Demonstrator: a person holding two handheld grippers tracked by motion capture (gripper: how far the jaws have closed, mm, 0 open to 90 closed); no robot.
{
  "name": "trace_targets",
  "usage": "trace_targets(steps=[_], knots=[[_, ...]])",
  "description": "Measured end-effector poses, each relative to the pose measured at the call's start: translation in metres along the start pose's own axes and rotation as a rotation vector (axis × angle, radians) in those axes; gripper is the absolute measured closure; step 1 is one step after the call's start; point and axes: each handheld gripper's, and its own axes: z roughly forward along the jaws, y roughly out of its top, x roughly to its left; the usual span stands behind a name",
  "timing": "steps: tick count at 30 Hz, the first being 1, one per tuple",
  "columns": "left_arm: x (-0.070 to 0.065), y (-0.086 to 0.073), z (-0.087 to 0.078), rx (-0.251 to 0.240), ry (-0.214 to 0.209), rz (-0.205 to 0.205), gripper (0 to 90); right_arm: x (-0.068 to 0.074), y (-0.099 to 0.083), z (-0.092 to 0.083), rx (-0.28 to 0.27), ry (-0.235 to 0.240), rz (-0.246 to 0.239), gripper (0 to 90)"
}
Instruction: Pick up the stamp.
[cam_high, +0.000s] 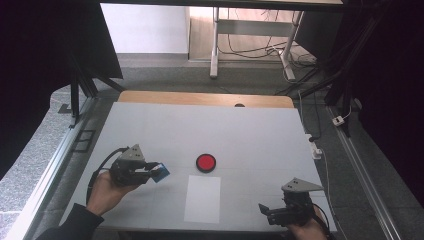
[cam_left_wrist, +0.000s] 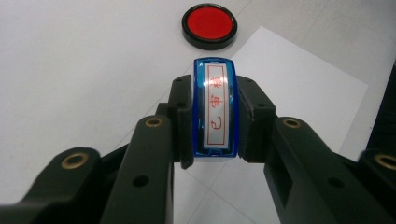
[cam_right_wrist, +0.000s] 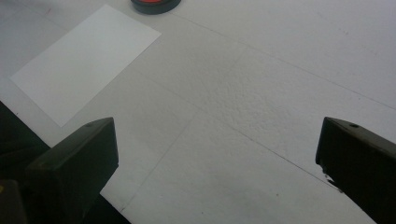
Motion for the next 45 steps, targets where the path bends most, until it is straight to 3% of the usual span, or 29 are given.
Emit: trace_targets(steps=[8,15,28,33,40,45], knots=[[-0.008,0.014,0.004,-0.024,-0.012,0.024,70.6,0.000,0.000,0.000,0.002,0.002,-0.002,0.0],[-0.009,0.026,0.006,-0.070,-0.061,0.008,70.6,0.000,0.000,0.000,0.002,0.003,-0.001,0.0],[-0.016,0.046,0.016,-0.105,-0.112,0.033,70.6,-0.001,0.000,0.000,0.000,0.007,0.003,0.0],[-0.017,0.051,0.020,-0.123,-0.147,0.019,70.6,-0.001,0.000,0.001,-0.001,0.008,0.004,0.0],[-0.019,0.053,0.015,-0.200,-0.220,0.008,70.6,0.000,0.000,0.001,-0.002,0.009,0.005,0.0],[-0.021,0.053,0.014,-0.217,-0.252,0.001,70.6,0.000,0.000,0.001,0.000,0.009,0.001,0.0]])
